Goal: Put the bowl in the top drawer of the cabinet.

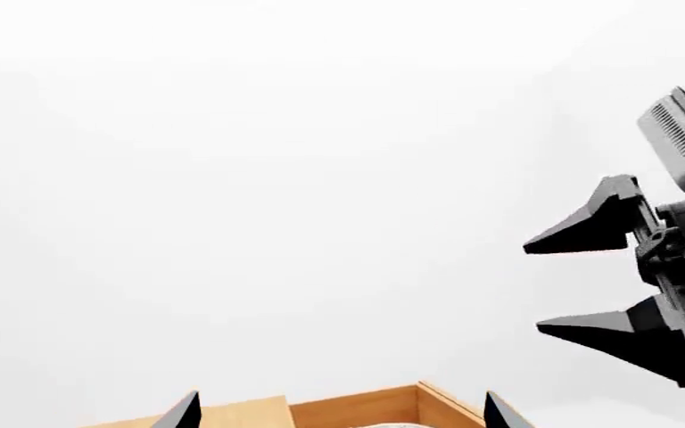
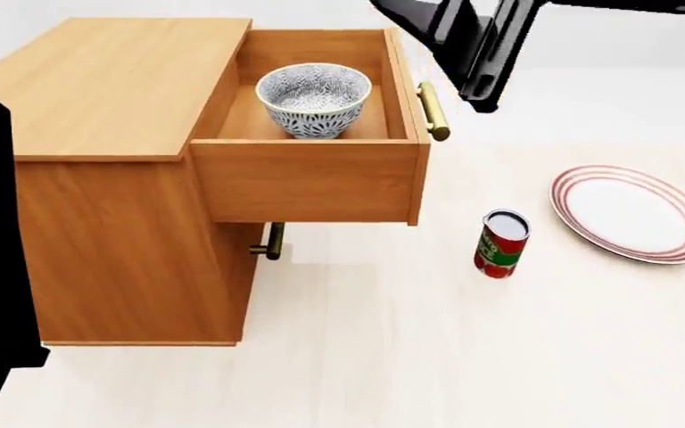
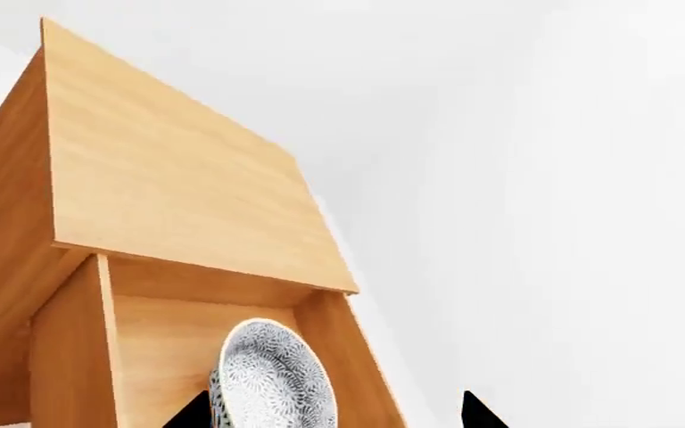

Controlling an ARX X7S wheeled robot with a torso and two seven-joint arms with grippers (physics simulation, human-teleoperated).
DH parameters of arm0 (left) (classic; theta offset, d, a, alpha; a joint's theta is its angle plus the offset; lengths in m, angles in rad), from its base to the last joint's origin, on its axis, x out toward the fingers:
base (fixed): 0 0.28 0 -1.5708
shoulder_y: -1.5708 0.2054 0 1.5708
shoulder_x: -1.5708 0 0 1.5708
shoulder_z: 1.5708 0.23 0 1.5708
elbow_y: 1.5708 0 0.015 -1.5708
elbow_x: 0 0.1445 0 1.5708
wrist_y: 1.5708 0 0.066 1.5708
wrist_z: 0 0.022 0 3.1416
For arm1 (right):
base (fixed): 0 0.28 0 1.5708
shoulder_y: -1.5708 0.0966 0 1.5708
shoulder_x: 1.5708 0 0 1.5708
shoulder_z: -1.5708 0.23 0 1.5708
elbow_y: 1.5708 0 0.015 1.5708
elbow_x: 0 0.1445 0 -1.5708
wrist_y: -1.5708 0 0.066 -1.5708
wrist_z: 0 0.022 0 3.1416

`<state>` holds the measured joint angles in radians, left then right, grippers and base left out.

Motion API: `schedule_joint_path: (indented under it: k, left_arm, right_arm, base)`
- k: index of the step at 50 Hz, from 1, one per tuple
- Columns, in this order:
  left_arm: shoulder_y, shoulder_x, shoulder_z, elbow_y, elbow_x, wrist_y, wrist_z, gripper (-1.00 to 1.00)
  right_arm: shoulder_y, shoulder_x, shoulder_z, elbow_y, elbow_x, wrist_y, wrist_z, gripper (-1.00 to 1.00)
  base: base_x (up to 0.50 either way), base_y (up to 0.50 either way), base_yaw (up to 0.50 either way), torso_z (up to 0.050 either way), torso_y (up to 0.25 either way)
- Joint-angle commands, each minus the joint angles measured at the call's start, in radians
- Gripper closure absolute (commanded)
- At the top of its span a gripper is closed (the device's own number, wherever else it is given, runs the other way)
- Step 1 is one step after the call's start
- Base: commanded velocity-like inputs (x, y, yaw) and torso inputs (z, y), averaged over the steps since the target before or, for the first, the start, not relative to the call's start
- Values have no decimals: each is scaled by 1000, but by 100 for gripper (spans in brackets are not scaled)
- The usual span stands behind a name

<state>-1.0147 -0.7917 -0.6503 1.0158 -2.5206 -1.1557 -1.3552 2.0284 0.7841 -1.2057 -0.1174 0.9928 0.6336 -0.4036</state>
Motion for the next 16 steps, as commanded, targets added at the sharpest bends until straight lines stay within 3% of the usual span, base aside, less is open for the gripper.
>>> schedule_joint_path:
  k: [1, 16]
  left_arm:
    - [-2, 12, 15, 4, 6, -4, -4, -100]
    - [-36, 4, 52, 18, -14, 31, -34, -100]
  right_arm:
    - [-130, 395, 131, -362, 257, 17, 329, -100]
    - [-306, 787, 99, -526, 428, -258, 588, -100]
  base:
    - [0, 0, 0, 0, 131]
    - [0, 0, 0, 0, 129]
